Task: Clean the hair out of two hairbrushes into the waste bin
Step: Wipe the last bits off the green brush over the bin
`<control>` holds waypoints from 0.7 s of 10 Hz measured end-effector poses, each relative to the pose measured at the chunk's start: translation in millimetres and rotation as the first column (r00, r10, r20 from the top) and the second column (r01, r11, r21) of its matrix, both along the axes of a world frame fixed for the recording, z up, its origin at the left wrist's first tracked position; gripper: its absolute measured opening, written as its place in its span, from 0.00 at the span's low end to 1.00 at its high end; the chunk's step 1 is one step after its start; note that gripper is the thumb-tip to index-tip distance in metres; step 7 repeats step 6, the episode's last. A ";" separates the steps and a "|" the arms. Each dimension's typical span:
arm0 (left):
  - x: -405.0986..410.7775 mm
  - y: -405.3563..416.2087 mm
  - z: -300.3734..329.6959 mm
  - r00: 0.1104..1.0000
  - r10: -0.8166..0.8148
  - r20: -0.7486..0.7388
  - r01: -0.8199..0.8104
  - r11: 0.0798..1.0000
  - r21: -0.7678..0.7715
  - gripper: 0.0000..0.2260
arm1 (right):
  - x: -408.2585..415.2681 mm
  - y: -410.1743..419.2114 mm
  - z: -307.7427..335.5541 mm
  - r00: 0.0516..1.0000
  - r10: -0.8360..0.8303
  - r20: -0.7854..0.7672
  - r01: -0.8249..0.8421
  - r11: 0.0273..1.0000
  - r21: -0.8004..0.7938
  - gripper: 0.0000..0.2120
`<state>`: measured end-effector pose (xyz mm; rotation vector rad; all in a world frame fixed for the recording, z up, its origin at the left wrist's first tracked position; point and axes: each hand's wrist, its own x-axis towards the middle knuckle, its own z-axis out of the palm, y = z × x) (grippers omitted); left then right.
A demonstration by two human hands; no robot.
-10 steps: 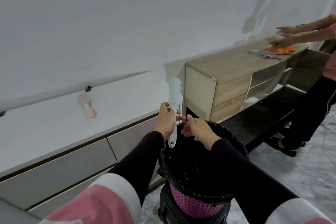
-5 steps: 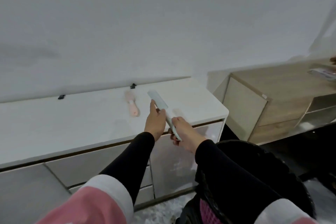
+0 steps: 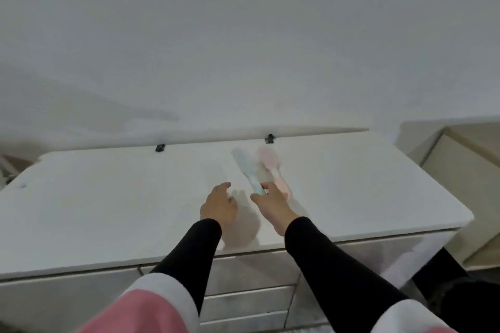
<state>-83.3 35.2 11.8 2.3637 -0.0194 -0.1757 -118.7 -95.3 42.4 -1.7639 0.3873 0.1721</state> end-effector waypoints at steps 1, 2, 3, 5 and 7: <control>20.5 19.2 -18.5 0.997 -0.080 0.007 0.076 0.970 0.229 0.23 | 28.9 20.6 -14.5 1.000 0.012 0.017 -0.009 0.991 -0.136 0.18; 34.9 30.8 -33.0 0.987 -0.139 0.079 0.103 0.930 0.352 0.24 | 55.5 37.5 -28.2 1.000 0.022 0.001 -0.021 0.942 -0.336 0.19; 39.7 32.6 -42.2 0.973 -0.176 0.147 0.104 0.911 0.400 0.25 | 72.2 48.0 -39.6 0.999 0.029 -0.014 -0.032 0.843 -0.537 0.20; 43.7 30.7 -48.2 0.969 -0.180 0.169 0.098 0.909 0.404 0.25 | 93.1 55.1 -53.7 1.000 0.018 0.005 -0.008 0.676 -0.737 0.20; 45.0 30.9 -47.7 0.970 -0.169 0.175 0.087 0.914 0.397 0.25 | 99.2 57.9 -54.3 1.000 -0.002 0.004 0.004 0.659 -0.752 0.21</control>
